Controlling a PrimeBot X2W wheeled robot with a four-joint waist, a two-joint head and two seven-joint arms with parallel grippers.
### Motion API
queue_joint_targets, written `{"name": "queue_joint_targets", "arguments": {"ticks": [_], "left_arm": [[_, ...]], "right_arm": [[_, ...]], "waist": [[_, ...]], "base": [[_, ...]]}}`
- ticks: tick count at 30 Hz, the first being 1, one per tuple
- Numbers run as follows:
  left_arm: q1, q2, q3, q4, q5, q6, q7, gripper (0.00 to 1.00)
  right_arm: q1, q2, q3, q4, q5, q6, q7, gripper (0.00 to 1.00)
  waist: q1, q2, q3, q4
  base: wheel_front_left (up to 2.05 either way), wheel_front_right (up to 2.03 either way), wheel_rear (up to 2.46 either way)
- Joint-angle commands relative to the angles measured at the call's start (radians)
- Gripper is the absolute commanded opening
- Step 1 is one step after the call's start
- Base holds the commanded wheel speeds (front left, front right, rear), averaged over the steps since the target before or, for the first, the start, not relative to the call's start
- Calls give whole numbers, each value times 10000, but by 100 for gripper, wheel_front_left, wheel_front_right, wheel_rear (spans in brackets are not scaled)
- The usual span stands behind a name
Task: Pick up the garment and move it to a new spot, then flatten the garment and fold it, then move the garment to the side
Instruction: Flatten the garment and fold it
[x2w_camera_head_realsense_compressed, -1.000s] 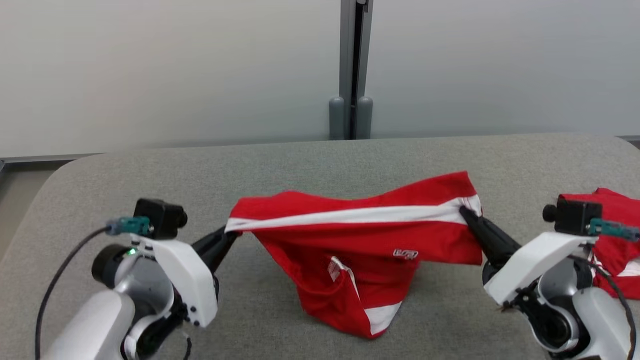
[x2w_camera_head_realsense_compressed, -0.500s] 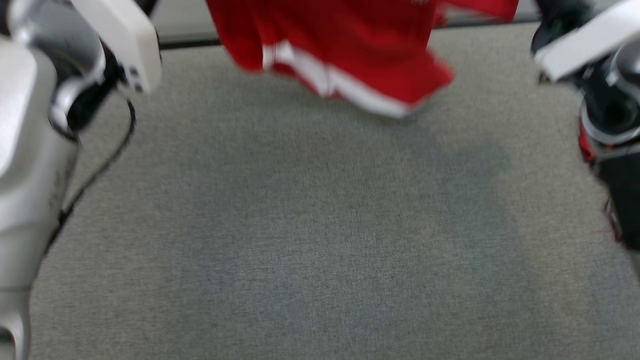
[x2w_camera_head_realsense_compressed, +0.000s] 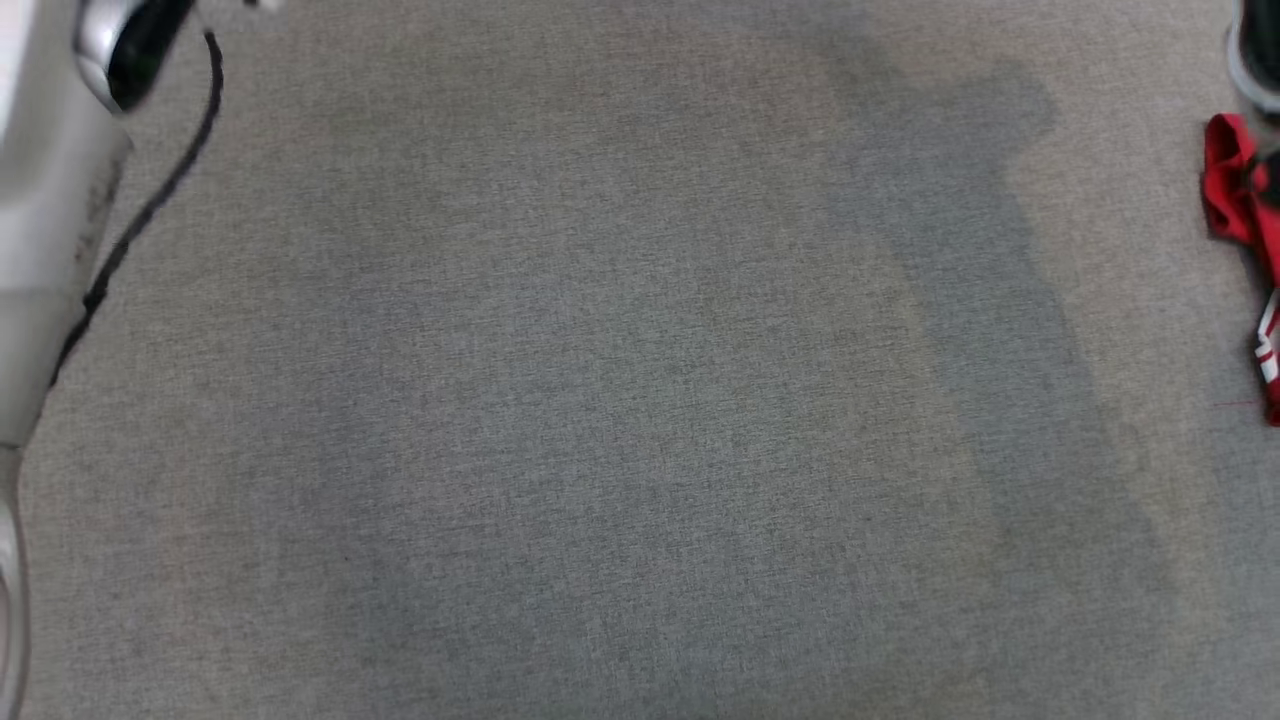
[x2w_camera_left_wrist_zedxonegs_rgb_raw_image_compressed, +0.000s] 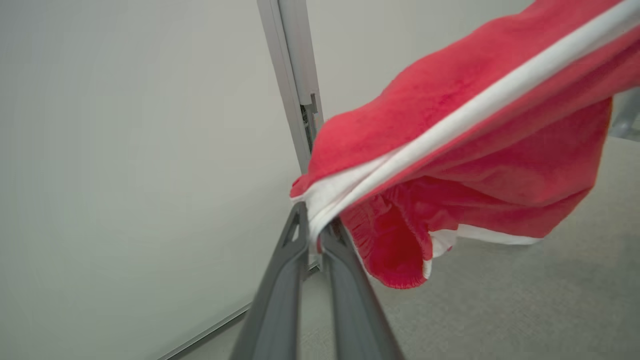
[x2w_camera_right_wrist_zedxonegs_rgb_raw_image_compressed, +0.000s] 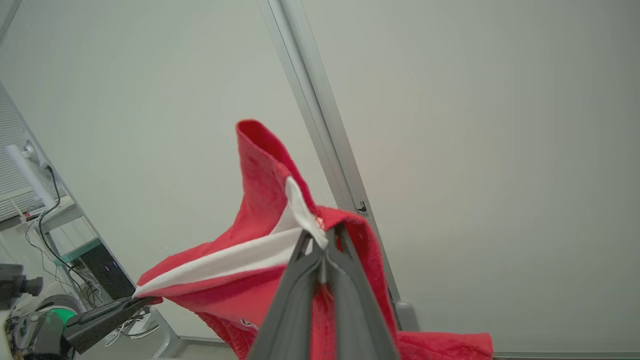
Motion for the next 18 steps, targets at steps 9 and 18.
{"name": "queue_joint_targets", "arguments": {"ticks": [9,18], "left_arm": [[1776,679,-2307,333,-1880,16,-214,0],[4367,1195,-3404,-524,-3340,15,-486,0]], "right_arm": [[2310,-696,1874,-229,1142,-1,-1213,0],[5275,-1340,2970,-820,1922,-1,-1511,0]], "waist": [[0,0,-1027,-94],[0,0,-3421,-36]], "base": [[0,0,0],[0,0,0]]}}
